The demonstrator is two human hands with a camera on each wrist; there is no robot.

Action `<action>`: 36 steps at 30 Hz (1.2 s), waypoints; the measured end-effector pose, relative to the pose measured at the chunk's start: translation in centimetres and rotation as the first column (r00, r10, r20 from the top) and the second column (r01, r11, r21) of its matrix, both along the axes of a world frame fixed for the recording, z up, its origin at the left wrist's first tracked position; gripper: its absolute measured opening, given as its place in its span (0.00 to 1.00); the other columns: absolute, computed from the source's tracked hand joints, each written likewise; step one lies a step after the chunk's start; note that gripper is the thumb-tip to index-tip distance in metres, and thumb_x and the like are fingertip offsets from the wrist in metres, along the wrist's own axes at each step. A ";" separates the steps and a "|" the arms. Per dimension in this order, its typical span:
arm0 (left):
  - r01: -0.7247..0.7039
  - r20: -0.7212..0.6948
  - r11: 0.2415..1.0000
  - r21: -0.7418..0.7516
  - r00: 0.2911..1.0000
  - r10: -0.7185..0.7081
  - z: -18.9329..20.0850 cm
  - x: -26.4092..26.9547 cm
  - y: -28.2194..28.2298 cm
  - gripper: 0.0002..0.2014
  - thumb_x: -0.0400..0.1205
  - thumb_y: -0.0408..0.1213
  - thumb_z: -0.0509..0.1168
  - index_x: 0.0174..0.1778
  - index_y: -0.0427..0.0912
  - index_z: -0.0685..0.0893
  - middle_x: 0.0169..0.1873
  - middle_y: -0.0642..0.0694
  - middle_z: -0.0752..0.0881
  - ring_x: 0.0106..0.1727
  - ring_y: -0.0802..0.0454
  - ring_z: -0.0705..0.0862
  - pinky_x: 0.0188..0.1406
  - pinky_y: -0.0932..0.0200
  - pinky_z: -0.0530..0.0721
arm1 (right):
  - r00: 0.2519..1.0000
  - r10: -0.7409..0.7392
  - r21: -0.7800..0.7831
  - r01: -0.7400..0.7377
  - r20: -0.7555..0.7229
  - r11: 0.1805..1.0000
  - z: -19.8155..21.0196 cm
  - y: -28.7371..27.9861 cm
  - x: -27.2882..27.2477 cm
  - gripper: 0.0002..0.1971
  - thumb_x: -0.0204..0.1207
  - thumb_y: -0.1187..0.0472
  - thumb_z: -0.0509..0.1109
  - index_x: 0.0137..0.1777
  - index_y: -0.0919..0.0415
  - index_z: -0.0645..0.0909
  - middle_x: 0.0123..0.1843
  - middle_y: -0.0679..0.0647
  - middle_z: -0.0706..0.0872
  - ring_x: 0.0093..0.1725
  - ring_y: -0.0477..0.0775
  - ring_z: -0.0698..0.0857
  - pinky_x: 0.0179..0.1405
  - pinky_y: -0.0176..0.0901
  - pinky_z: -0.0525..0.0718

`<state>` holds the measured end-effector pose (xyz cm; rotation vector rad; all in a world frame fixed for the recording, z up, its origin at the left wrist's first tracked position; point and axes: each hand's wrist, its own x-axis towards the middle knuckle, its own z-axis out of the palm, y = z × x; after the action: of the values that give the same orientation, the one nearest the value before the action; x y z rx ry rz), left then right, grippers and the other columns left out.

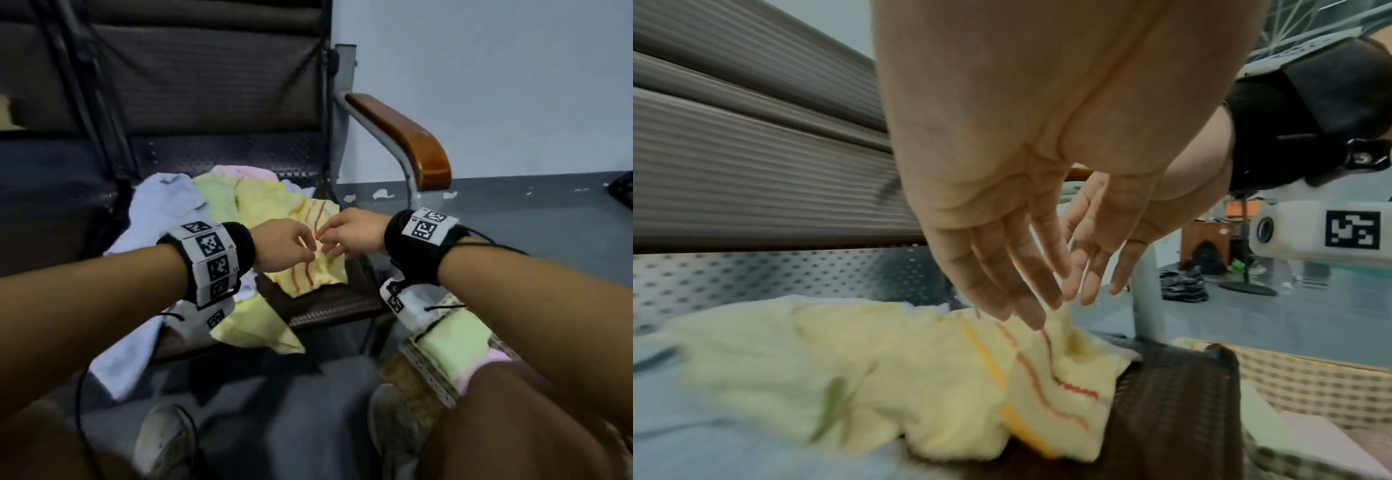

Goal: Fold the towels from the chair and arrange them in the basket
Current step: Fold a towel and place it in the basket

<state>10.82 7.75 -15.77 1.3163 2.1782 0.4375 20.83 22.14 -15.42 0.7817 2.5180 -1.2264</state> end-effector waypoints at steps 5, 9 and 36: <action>-0.093 -0.026 0.995 -0.036 0.995 0.092 -2.2 -2.7 -3.8 0.18 0.83 0.48 0.66 0.69 0.49 0.80 0.64 0.51 0.85 0.61 0.50 0.83 0.63 0.55 0.80 | 0.986 0.139 0.299 -0.161 0.094 0.940 -3.0 -1.3 -3.2 0.23 0.78 0.50 0.73 0.72 0.55 0.81 0.66 0.49 0.85 0.63 0.50 0.82 0.64 0.42 0.78; -0.100 -0.035 0.984 -0.150 0.995 0.096 -5.3 -4.0 -4.4 0.24 0.85 0.48 0.65 0.76 0.45 0.74 0.70 0.47 0.81 0.67 0.46 0.80 0.66 0.53 0.78 | 0.943 0.222 0.461 -0.317 0.248 0.829 -7.6 -0.9 -3.9 0.48 0.65 0.36 0.79 0.82 0.54 0.65 0.73 0.59 0.78 0.70 0.62 0.79 0.69 0.54 0.79; -0.418 0.248 0.695 0.585 0.908 0.337 -2.8 -5.3 -2.4 0.14 0.81 0.52 0.70 0.41 0.51 0.72 0.32 0.58 0.79 0.30 0.72 0.77 0.31 0.72 0.71 | 0.880 0.305 0.243 -0.226 -0.365 0.943 -2.5 -2.9 -5.7 0.15 0.72 0.57 0.74 0.58 0.49 0.80 0.47 0.46 0.90 0.48 0.50 0.88 0.55 0.51 0.86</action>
<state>5.55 5.32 -18.54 1.0753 2.2804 1.4880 15.17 19.25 -17.96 0.2094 2.9817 -1.1493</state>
